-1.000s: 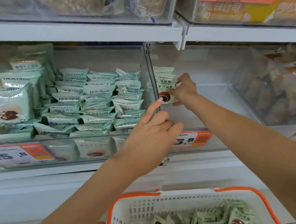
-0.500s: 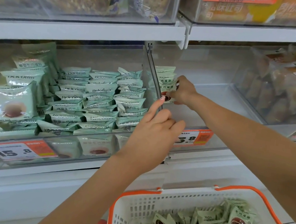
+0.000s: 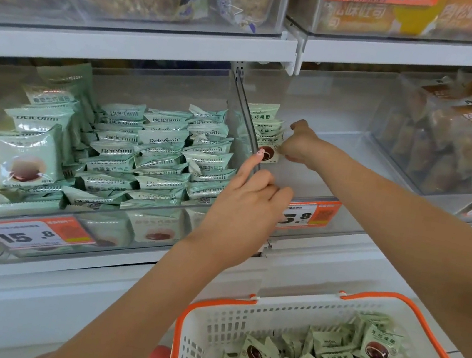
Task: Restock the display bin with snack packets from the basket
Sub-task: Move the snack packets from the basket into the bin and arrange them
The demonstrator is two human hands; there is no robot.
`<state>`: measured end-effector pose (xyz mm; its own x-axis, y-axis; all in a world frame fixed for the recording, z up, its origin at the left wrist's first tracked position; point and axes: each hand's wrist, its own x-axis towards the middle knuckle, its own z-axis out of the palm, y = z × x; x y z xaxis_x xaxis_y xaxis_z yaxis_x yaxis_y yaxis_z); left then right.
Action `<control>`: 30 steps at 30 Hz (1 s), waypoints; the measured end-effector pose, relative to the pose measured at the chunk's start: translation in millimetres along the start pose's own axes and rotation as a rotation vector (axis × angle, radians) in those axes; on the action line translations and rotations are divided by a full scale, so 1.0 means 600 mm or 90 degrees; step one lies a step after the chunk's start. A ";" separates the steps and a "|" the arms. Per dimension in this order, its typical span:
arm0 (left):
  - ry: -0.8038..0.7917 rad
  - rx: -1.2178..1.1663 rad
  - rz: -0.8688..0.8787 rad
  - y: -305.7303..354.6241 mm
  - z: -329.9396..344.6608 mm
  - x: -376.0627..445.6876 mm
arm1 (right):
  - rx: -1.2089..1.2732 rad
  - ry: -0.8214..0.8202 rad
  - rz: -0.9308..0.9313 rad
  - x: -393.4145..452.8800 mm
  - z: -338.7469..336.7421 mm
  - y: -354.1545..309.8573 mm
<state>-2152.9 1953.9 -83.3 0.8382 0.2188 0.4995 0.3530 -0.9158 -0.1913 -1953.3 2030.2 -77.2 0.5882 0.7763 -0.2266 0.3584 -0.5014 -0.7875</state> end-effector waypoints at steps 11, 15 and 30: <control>0.164 -0.200 -0.024 0.085 -0.013 -0.030 | 0.347 0.515 -0.334 -0.331 -0.096 0.145; -0.097 -0.196 0.116 0.175 0.026 -0.093 | 0.071 0.387 -0.114 -0.395 -0.025 0.364; -0.687 -0.317 0.004 0.308 0.104 -0.225 | -0.400 0.103 0.153 -0.502 0.043 0.595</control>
<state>-2174.8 1776.1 -239.1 0.8407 0.1666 -0.5153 0.3473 -0.8959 0.2769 -2021.2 1626.9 -304.9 0.7874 0.5736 -0.2258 0.5278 -0.8165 -0.2339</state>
